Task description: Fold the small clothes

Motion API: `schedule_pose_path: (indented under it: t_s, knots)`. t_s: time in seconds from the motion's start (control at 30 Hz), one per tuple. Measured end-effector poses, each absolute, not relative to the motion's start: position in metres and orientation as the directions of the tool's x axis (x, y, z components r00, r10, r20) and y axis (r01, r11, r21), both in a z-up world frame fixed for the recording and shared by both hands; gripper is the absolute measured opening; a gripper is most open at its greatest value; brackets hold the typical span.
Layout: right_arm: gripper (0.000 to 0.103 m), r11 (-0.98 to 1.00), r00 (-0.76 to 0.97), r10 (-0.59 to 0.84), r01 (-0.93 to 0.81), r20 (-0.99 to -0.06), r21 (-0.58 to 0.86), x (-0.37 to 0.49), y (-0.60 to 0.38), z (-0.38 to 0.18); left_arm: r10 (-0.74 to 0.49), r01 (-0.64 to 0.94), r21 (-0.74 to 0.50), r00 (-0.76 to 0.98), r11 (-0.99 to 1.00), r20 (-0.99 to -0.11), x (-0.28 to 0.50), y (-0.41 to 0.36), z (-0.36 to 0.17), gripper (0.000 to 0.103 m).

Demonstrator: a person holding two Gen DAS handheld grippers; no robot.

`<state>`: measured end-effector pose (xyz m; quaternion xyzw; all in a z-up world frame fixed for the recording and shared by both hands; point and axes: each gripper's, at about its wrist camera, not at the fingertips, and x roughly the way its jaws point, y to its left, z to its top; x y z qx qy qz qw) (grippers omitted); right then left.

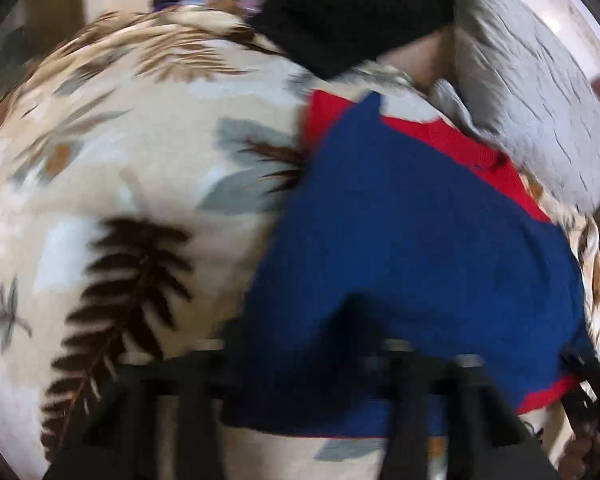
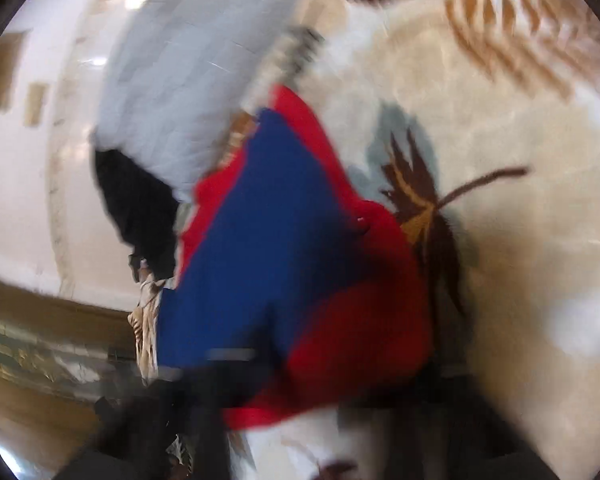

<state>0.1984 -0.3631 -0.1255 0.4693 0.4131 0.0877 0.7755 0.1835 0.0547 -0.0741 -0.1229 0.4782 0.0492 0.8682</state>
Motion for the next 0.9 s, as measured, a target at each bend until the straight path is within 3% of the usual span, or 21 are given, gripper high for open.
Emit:
schedule_pose_path:
  t_s: [0.03,0.23,0.33,0.4,0.47,0.5,0.53,0.57,0.6,0.73,0.9]
  knots:
    - [0.012,0.564,0.636,0.517,0.250,-0.573,0.787,0.201,-0.361,-0.118,-0.030,-0.204,-0.163,0.534,0.965,-0.845,0.185,0.052,-0.069,0.013]
    - [0.010,0.662,0.694,0.514,0.052,-0.504,0.748,0.150,-0.358,-0.013,-0.083,-0.109,-0.203,0.655,0.973,-0.751,0.128,0.043,0.002,0.012]
    - [0.011,0.638,0.680,0.547,0.038,-0.488,0.769,0.104,-0.361,-0.012,-0.101,-0.089,-0.212,0.666,0.973,-0.739,0.079,0.043,0.006,0.013]
    - [0.016,0.629,0.639,0.560,0.085,-0.527,0.772,0.062,-0.367,-0.042,-0.109,-0.096,-0.214,0.623,0.972,-0.774,0.040,0.049,-0.022,0.016]
    - [0.040,0.674,0.585,0.551,0.110,-0.595,0.731,0.033,-0.367,-0.085,-0.081,-0.098,-0.162,0.557,0.982,-0.827,0.016,0.054,-0.066,0.019]
    - [0.074,0.691,0.544,0.545,0.139,-0.638,0.709,0.025,-0.369,-0.104,-0.061,-0.113,-0.144,0.536,0.983,-0.842,0.008,0.060,-0.083,0.025]
    - [0.071,0.666,0.551,0.563,0.139,-0.617,0.733,0.012,-0.375,-0.118,-0.069,-0.116,-0.158,0.550,0.981,-0.832,-0.002,0.069,-0.091,0.037]
    - [0.071,0.648,0.586,0.567,0.116,-0.578,0.753,0.000,-0.384,-0.116,-0.080,-0.130,-0.187,0.572,0.974,-0.816,-0.011,0.080,-0.087,0.040]
    - [0.072,0.681,0.586,0.531,0.134,-0.612,0.720,-0.003,-0.390,-0.109,-0.075,-0.145,-0.193,0.578,0.970,-0.812,-0.013,0.086,-0.081,0.043]
    - [0.073,0.754,0.678,0.433,0.090,-0.594,0.651,0.016,-0.407,-0.066,-0.033,-0.111,-0.143,0.663,0.983,-0.748,0.004,0.090,-0.043,0.043]
    - [0.073,0.795,0.669,0.469,-0.036,-0.576,0.605,0.083,-0.389,-0.040,-0.083,0.010,-0.106,0.692,0.994,-0.717,0.067,0.064,-0.026,0.043]
